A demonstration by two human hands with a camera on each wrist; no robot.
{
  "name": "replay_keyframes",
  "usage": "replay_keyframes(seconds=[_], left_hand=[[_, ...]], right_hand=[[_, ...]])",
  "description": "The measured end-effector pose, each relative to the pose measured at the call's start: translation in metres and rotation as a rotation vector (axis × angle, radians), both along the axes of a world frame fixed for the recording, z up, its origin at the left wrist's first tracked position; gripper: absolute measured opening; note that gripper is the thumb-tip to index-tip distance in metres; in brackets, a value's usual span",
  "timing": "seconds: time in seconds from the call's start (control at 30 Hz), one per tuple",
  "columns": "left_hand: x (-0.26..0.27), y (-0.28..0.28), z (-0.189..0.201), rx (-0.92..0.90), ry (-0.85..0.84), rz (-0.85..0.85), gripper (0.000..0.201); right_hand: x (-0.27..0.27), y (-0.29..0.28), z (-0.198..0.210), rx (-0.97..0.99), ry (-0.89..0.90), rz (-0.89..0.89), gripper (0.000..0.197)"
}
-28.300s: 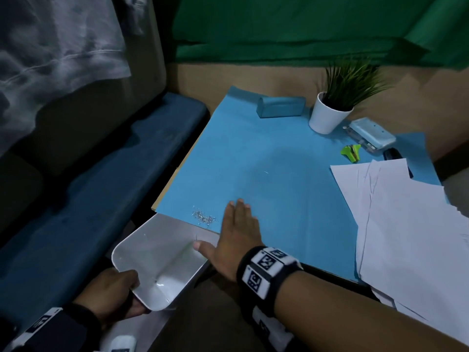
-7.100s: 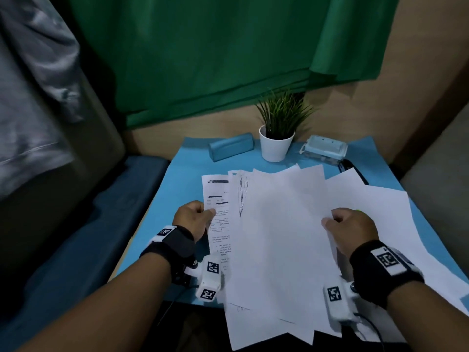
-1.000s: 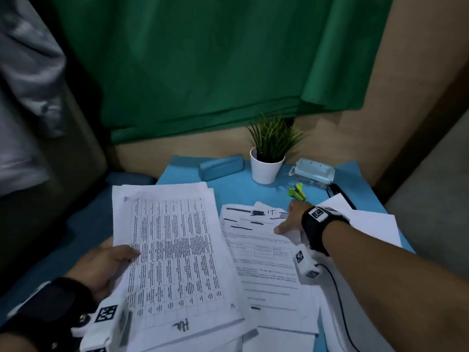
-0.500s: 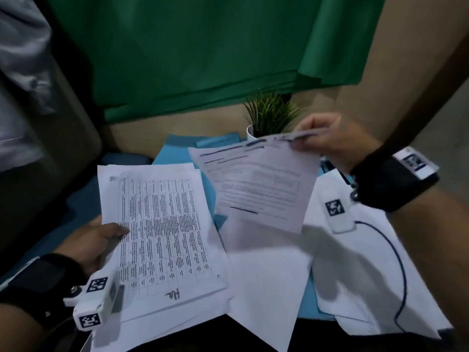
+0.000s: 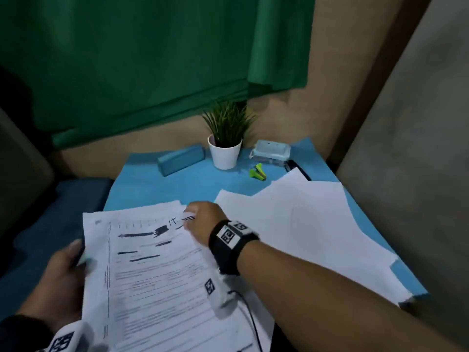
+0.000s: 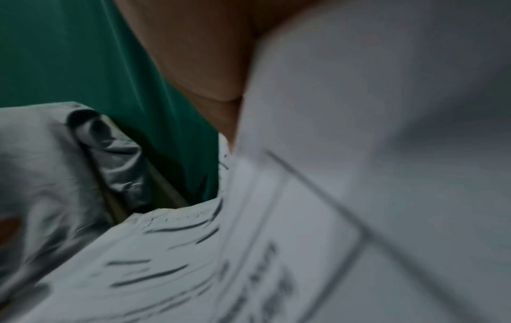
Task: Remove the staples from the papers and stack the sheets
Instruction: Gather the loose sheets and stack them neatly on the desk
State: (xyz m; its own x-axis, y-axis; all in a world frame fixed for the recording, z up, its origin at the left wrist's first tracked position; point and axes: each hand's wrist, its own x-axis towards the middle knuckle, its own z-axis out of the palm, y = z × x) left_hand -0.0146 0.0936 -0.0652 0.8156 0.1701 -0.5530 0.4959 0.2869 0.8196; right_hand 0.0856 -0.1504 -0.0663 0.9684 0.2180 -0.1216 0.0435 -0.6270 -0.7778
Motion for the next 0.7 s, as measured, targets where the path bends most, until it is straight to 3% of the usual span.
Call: replay_keyframes(seconds=[0.07, 0.1, 0.17, 0.23, 0.37, 0.43, 0.57, 0.63, 0.7], left_hand=[[-0.001, -0.01, -0.001, -0.14, 0.061, -0.126, 0.049], [-0.001, -0.013, -0.005, -0.125, 0.046, -0.177, 0.05], [0.002, -0.016, -0.016, 0.148, -0.024, -0.237, 0.062], [0.003, -0.021, -0.02, 0.295, -0.05, -0.21, 0.042], [0.001, -0.016, -0.02, 0.302, -0.096, -0.157, 0.032], [-0.001, -0.009, -0.016, 0.236, -0.105, -0.13, 0.033], [-0.005, -0.002, -0.003, 0.193, -0.137, -0.047, 0.03], [-0.004, 0.002, -0.002, 0.223, -0.139, -0.009, 0.027], [-0.004, 0.01, -0.006, 0.235, -0.124, 0.016, 0.021]], right_hand=[[-0.002, 0.001, -0.005, -0.023, 0.023, -0.05, 0.02], [-0.003, 0.001, -0.002, -0.016, 0.04, -0.061, 0.025], [-0.001, -0.004, 0.003, -0.009, 0.085, -0.045, 0.044], [0.007, -0.028, 0.008, -0.08, 0.128, -0.076, 0.072], [0.023, -0.127, 0.009, -0.672, 0.172, -0.281, 0.104], [0.021, -0.158, 0.008, -0.849, 0.244, -0.294, 0.11], [0.033, -0.177, 0.005, -0.803, 0.249, -0.247, 0.097], [0.034, -0.176, 0.011, -0.721, 0.195, -0.196, 0.076], [0.039, -0.177, 0.018, -0.589, 0.017, -0.15, 0.043]])
